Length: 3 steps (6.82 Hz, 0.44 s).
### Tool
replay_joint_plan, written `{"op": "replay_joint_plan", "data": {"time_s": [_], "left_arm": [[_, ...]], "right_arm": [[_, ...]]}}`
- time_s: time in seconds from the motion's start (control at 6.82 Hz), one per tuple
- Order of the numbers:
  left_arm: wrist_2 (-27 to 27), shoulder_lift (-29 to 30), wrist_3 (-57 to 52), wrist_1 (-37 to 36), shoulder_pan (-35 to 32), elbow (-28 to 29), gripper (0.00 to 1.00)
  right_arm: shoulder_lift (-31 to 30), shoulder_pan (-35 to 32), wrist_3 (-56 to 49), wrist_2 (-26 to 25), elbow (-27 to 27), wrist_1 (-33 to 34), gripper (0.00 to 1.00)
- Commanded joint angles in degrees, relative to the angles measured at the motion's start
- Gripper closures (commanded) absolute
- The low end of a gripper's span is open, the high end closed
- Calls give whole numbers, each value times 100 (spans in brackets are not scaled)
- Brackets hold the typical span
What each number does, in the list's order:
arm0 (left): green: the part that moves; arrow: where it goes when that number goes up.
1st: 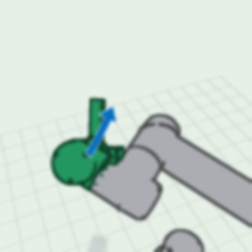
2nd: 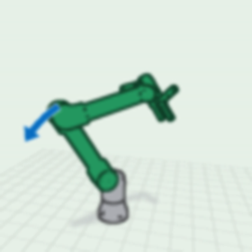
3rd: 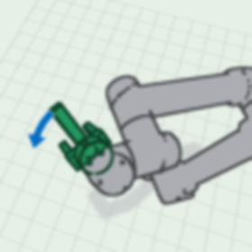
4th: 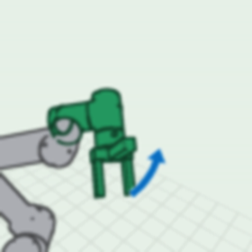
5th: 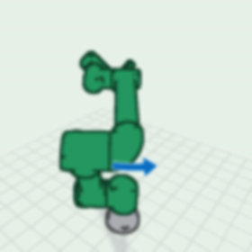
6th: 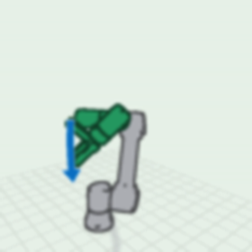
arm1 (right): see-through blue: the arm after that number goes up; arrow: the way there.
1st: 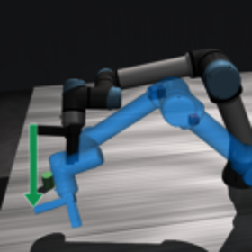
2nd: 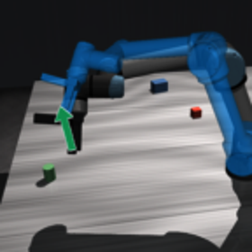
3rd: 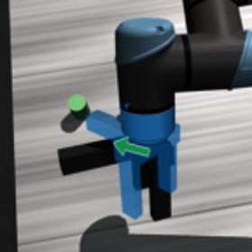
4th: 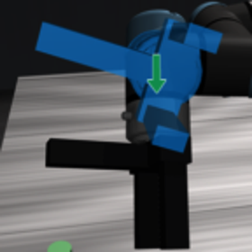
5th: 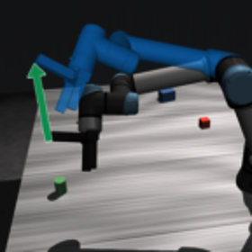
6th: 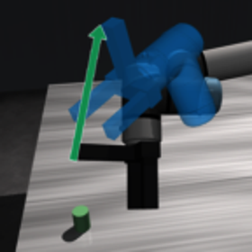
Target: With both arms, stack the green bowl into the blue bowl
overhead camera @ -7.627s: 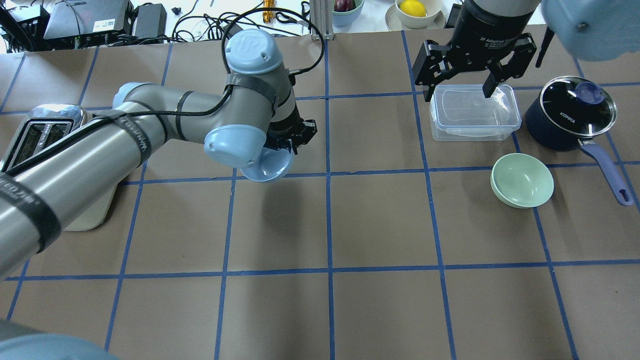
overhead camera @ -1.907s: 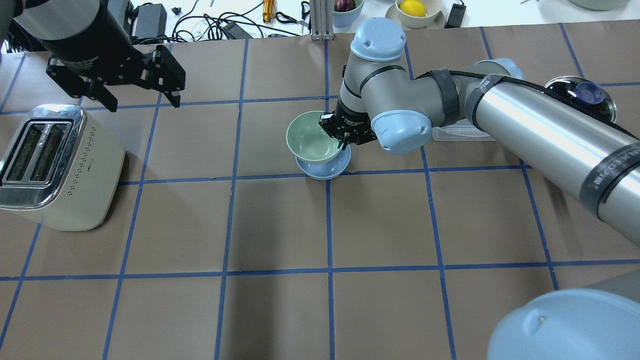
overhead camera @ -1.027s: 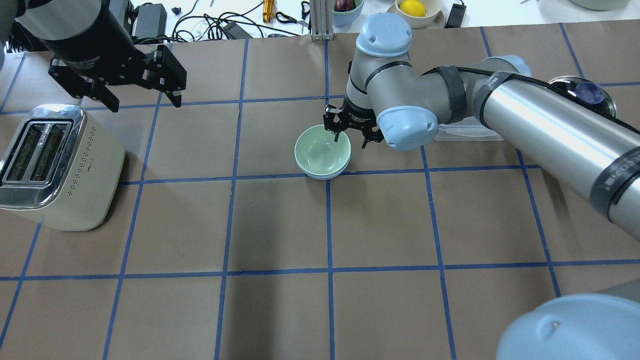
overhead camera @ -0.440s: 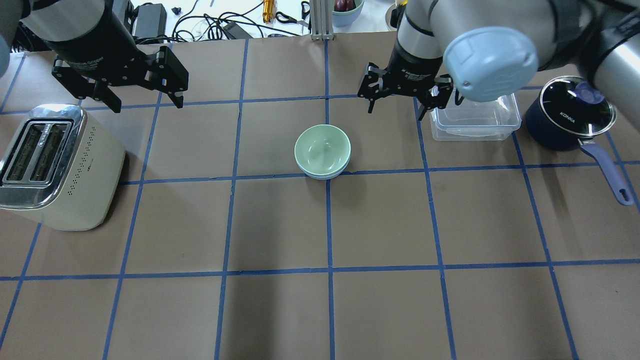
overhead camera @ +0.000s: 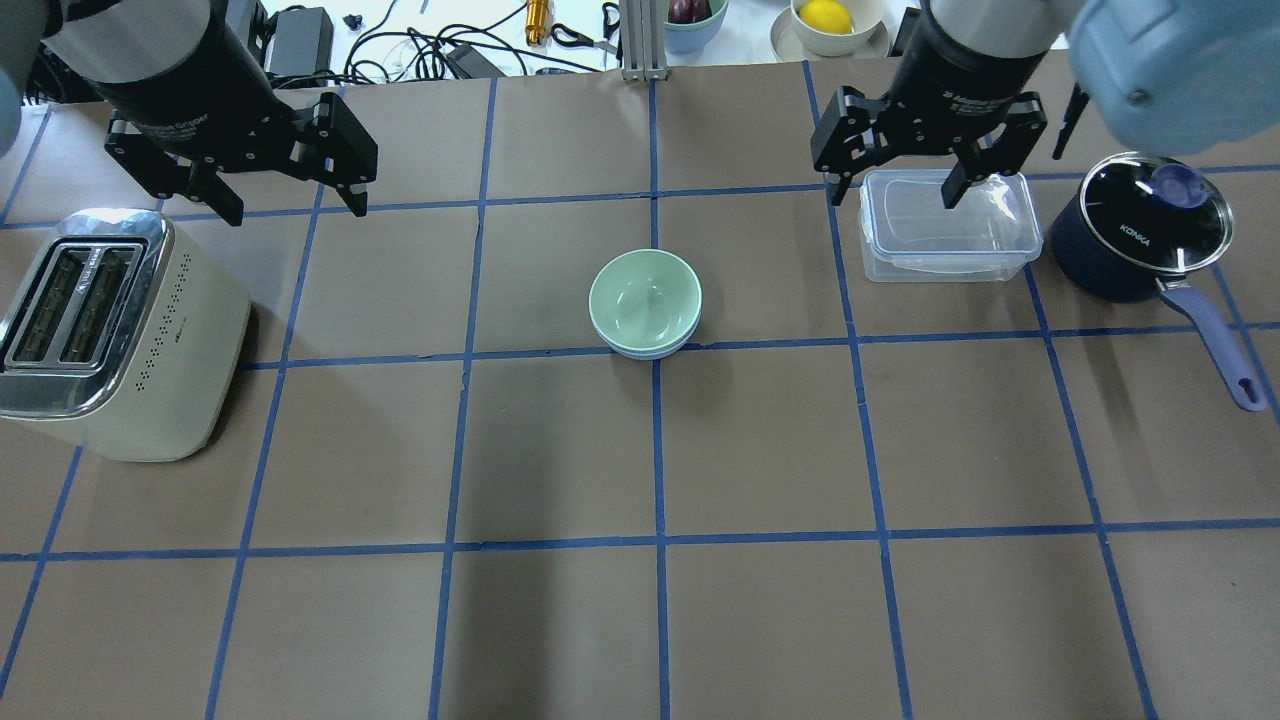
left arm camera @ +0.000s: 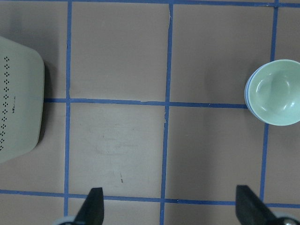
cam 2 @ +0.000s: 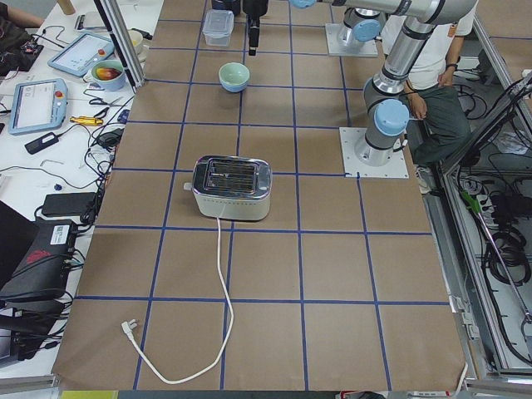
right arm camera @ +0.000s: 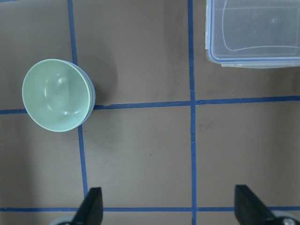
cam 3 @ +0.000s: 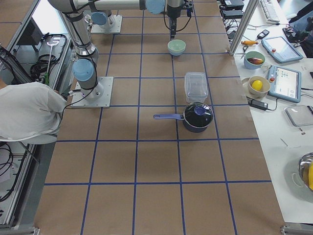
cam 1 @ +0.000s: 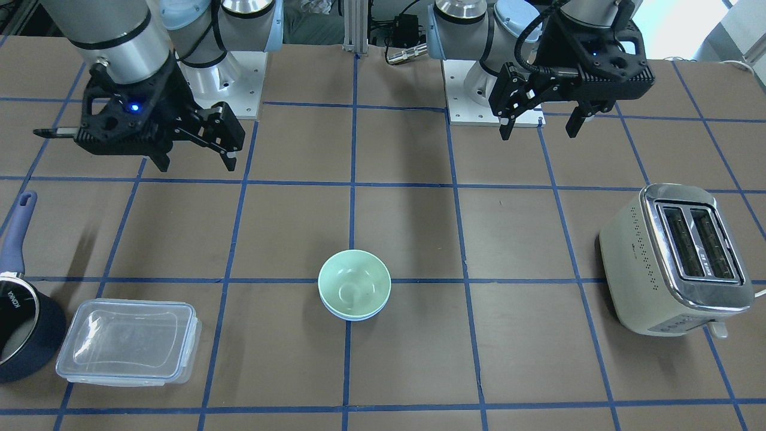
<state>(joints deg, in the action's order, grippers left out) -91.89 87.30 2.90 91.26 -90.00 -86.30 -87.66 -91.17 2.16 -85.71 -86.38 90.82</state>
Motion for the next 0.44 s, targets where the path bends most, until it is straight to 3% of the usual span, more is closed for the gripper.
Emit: {"op": "replay_joint_plan", "data": {"time_s": [0.0,0.29], "left_arm": [[4,-2,0,-3,0,-1,0],[-5,-2,0,-3,0,-1,0]], "right_arm": [[-76,99,-163,-95,43,-117,0],[-50,73,-146,-227,147,-703,0]]}}
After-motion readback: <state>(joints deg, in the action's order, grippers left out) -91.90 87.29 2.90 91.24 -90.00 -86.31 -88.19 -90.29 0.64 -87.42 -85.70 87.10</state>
